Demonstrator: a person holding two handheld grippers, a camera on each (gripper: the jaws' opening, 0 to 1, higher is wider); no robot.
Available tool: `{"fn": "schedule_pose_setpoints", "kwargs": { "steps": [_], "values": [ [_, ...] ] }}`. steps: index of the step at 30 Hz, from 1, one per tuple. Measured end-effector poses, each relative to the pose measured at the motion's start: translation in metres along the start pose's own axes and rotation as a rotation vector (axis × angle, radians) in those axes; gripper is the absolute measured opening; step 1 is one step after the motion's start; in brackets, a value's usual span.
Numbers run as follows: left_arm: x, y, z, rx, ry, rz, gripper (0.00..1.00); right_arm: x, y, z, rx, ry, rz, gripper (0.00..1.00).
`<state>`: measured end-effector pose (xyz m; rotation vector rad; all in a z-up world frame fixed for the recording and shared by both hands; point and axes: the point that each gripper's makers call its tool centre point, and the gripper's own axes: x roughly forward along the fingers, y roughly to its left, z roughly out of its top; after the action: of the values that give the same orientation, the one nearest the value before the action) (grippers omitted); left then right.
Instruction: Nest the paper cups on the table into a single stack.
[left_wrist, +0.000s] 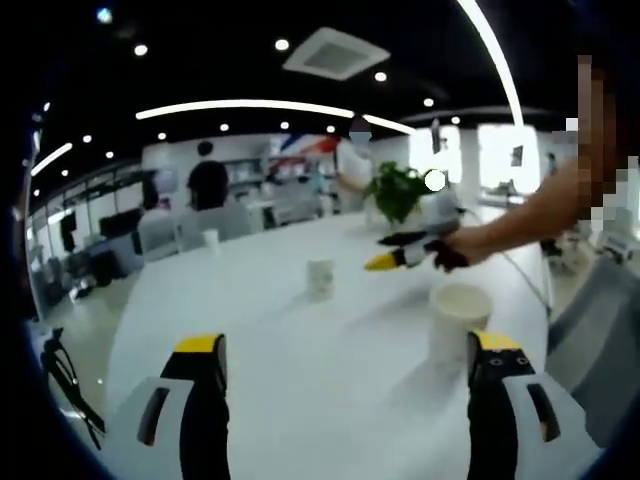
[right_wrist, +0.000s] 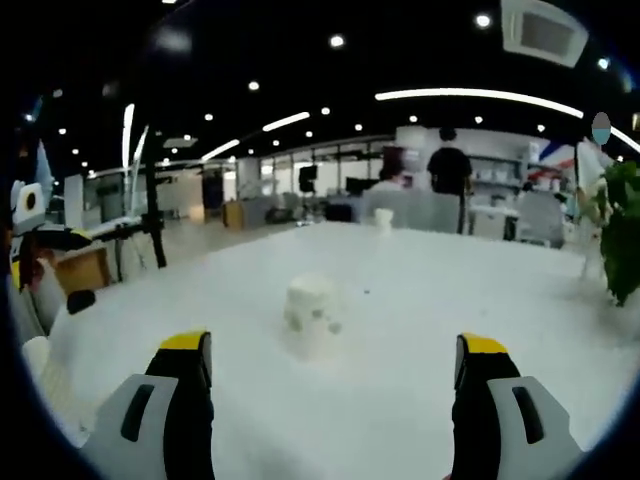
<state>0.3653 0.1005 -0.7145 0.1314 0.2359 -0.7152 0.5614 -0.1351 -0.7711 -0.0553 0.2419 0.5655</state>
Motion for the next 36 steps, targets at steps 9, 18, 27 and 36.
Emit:
{"fn": "schedule_pose_setpoints", "kwargs": {
  "steps": [9,18,27,36],
  "values": [
    [-0.002,0.001,-0.002,-0.011,0.003,0.007,0.98,0.044,0.01,0.016,-0.054,-0.025,0.047,1.0],
    [-0.004,-0.001,-0.008,-0.023,0.012,0.009,0.98,0.075,0.012,0.012,-0.054,-0.029,0.05,0.94],
    [-0.007,0.0,-0.014,-0.031,0.018,0.022,0.98,0.096,0.017,-0.026,-0.045,0.049,0.041,0.77],
    [-0.009,-0.003,-0.023,-0.043,0.039,0.021,0.98,0.114,0.02,-0.029,-0.055,0.048,0.041,0.56]
  ]
}}
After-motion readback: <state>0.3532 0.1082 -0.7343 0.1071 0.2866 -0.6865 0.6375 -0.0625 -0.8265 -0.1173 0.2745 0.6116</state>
